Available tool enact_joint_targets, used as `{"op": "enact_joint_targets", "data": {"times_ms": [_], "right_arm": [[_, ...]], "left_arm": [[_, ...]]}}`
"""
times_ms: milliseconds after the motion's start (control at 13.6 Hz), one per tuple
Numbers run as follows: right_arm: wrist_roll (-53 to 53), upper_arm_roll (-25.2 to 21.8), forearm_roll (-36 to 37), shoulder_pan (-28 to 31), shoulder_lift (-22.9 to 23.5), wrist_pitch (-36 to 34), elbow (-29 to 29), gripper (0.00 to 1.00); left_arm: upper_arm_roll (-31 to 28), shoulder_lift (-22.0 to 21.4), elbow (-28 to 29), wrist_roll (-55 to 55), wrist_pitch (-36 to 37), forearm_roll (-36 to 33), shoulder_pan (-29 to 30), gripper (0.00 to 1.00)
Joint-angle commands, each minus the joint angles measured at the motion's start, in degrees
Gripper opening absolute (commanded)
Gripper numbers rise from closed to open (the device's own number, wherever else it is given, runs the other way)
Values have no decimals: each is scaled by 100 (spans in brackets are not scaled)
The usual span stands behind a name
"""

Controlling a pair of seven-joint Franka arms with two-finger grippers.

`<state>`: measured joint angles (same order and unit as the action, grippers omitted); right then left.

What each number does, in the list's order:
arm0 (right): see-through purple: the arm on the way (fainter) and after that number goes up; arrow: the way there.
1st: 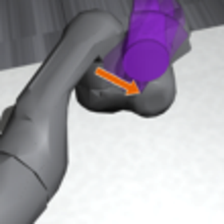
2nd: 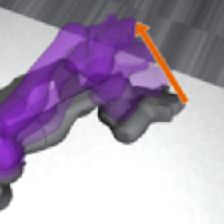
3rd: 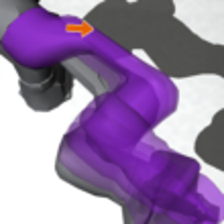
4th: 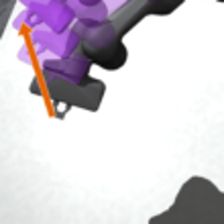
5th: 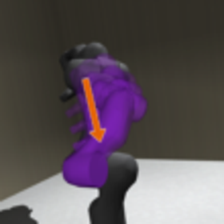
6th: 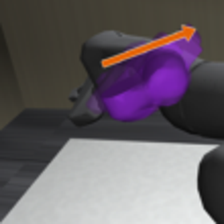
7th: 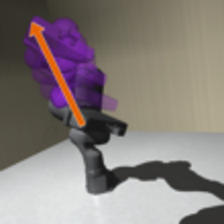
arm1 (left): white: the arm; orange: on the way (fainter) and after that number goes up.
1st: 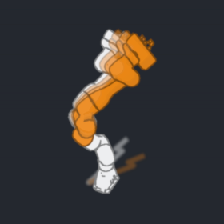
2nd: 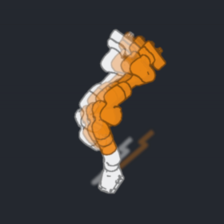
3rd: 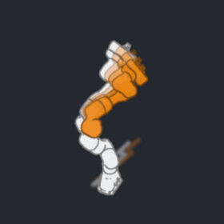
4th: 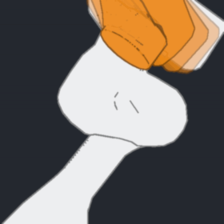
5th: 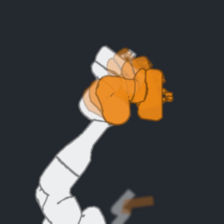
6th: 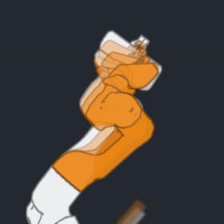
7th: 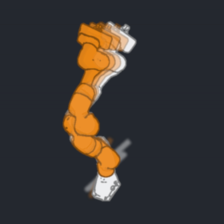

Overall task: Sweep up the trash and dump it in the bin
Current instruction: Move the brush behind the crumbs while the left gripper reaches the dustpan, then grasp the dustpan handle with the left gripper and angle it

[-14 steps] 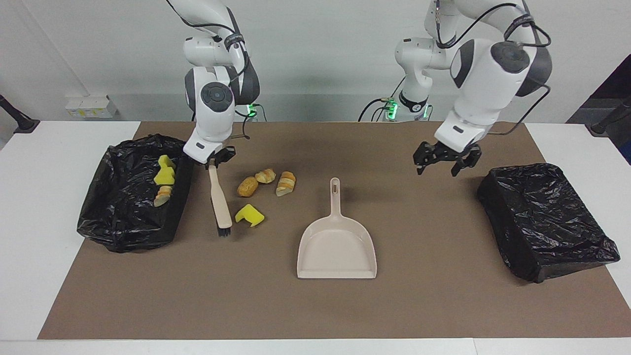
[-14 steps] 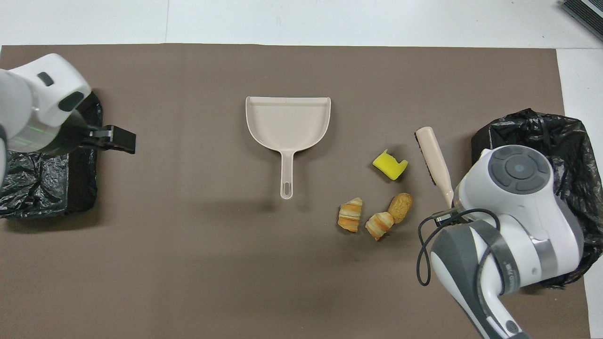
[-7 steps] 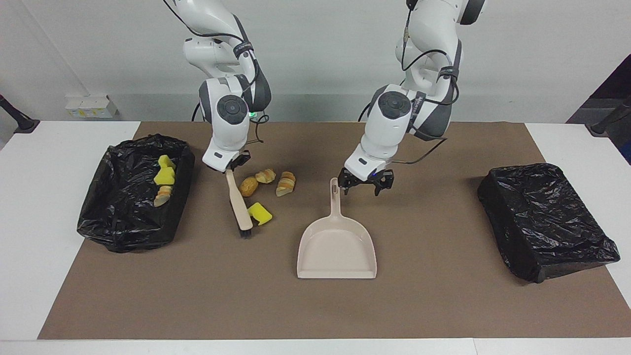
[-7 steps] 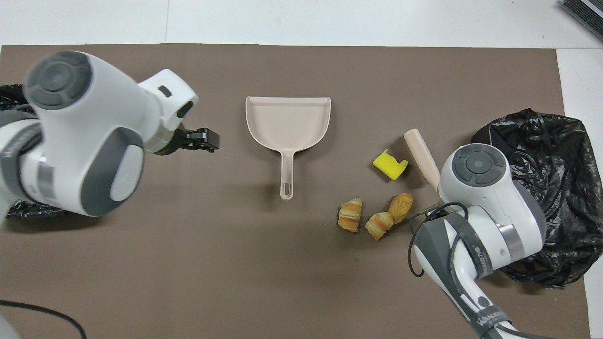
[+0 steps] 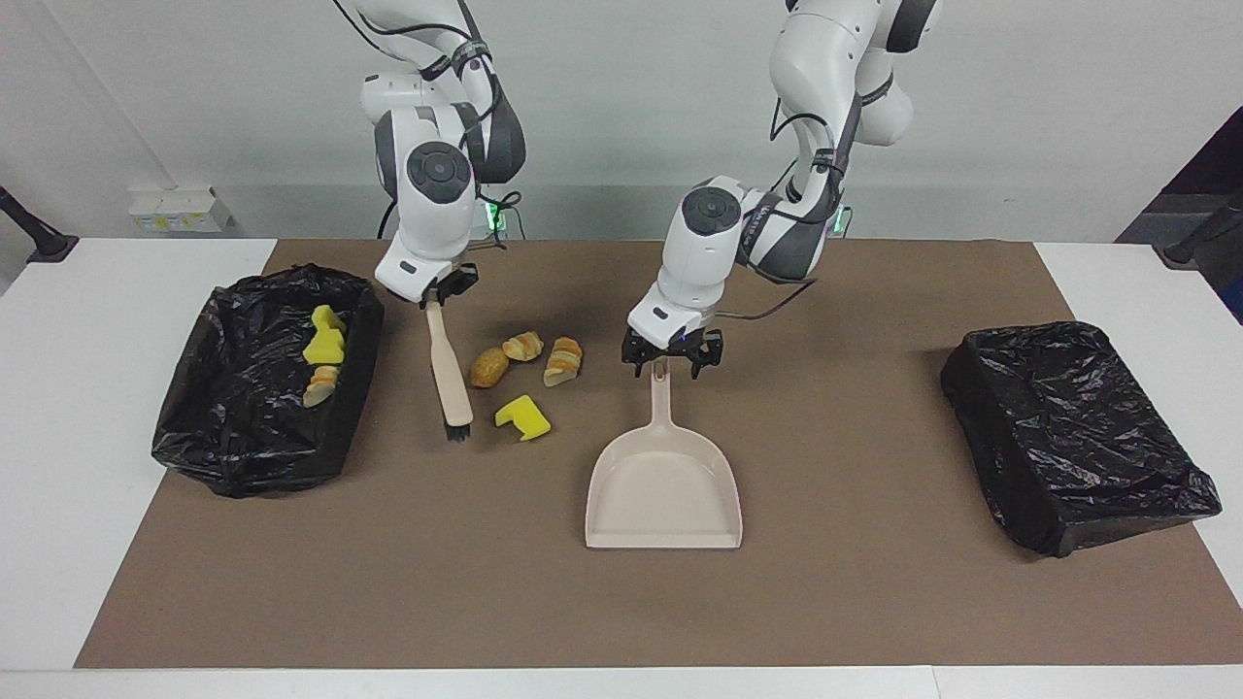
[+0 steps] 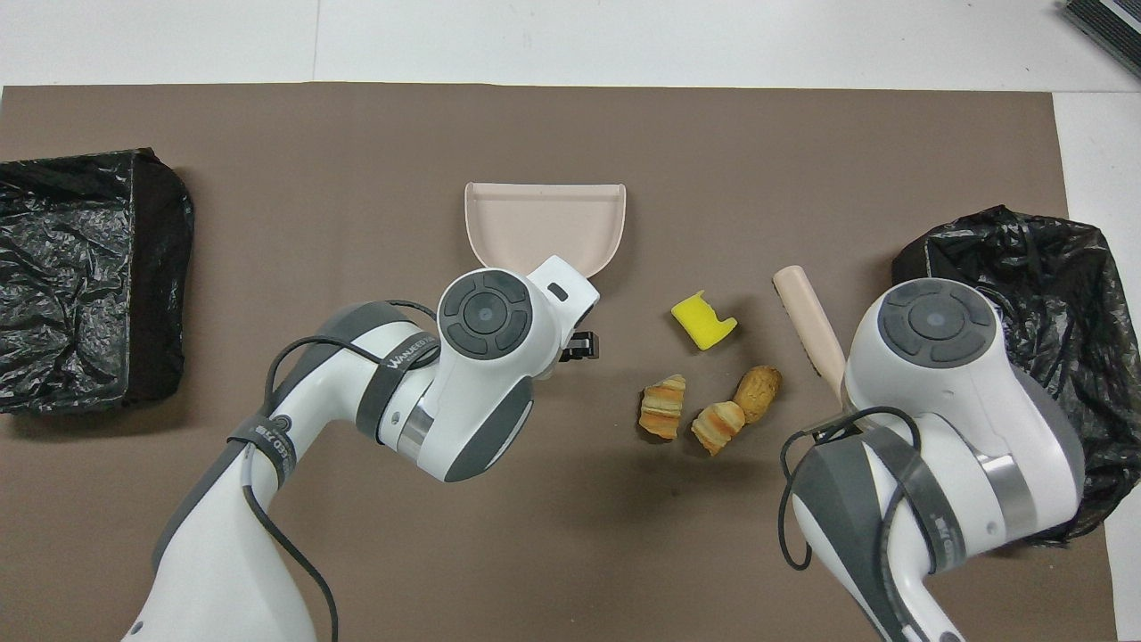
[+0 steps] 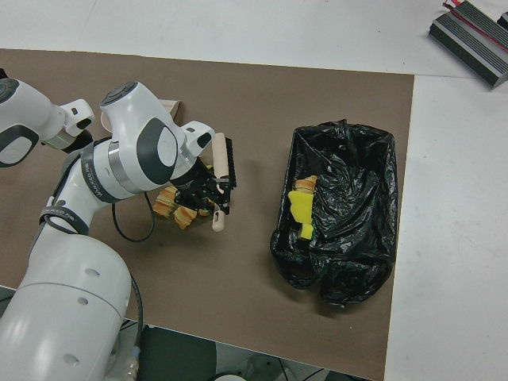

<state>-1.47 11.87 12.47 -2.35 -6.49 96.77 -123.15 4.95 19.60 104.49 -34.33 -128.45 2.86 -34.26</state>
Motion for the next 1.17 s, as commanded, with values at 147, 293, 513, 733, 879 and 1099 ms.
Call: {"op": "enact_joint_targets", "data": {"times_ms": [147, 293, 513, 733, 879, 1099], "right_arm": [[-318, 53, -586, 103, -1063, -71, -1296, 0], [-781, 61, -1052, 77, -1179, 192, -1623, 0], [-1363, 70, -1220, -168, -961, 561, -1738, 0], [-1443, 79, -1457, -310, -740, 1184, -1773, 0], [-1452, 70, -2025, -398, -609, 1353, -1703, 0], [-2205, 96, -2101, -782, -573, 1013, -1397, 0]], "left_arm": [[-126, 97, -130, -197, -66, -31, -81, 22], [-143, 79, -139, -145, -75, -40, -10, 0], [-152, -26, -174, 4, 144, -49, 227, 0], [-152, -184, -192, 539, 513, -40, 420, 0], [-152, -272, -296, 979, 960, -31, 630, 0], [-152, -185, -657, 2338, 1524, 30, 982, 0]]}}
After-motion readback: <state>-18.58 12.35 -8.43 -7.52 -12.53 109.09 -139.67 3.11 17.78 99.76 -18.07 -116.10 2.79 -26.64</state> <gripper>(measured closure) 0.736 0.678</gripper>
